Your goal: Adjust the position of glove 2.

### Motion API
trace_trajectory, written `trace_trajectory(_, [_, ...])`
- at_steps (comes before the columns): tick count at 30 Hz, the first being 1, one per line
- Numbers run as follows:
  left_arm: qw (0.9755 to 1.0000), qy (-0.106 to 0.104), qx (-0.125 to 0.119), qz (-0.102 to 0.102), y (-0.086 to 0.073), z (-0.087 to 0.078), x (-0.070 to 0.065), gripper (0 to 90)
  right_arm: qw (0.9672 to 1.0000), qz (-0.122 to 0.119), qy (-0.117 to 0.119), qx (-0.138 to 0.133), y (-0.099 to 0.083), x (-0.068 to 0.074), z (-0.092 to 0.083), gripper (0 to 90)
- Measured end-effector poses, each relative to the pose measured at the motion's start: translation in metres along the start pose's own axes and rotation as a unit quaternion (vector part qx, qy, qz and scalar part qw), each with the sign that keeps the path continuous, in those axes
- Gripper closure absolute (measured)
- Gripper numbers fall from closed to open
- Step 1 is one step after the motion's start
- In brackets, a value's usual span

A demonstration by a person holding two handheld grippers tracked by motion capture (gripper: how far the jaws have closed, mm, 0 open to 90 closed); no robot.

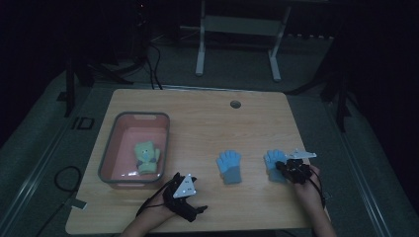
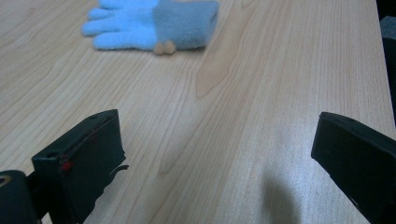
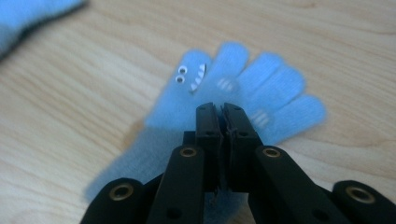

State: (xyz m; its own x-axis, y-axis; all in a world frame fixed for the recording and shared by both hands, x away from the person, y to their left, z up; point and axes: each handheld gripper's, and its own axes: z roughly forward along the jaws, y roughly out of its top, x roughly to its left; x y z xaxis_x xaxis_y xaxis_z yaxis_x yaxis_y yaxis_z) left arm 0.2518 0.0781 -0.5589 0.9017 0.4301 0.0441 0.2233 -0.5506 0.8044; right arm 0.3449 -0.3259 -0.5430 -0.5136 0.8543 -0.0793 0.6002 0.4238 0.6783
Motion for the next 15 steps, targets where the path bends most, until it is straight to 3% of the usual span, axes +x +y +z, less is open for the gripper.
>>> trace_trajectory(5, [1.0, 0.001, -0.001, 0.0, 0.0, 0.0, 0.0, 2.5, 0.9994, 0.015, 0.018, -0.026, 0.012, 0.005, -0.015, 86.9])
trace_trajectory(8, [1.0, 0.002, 0.0, 0.001, 0.0, 0.0, 0.0, 2.5, 0.9989, 0.002, 0.023, -0.04, 0.023, 0.015, -0.024, 86.9])
trace_trajectory(15, [1.0, 0.006, 0.001, 0.002, 0.001, -0.001, 0.0, 2.5, 0.9948, -0.01, 0.069, -0.074, 0.052, 0.044, -0.038, 86.9])
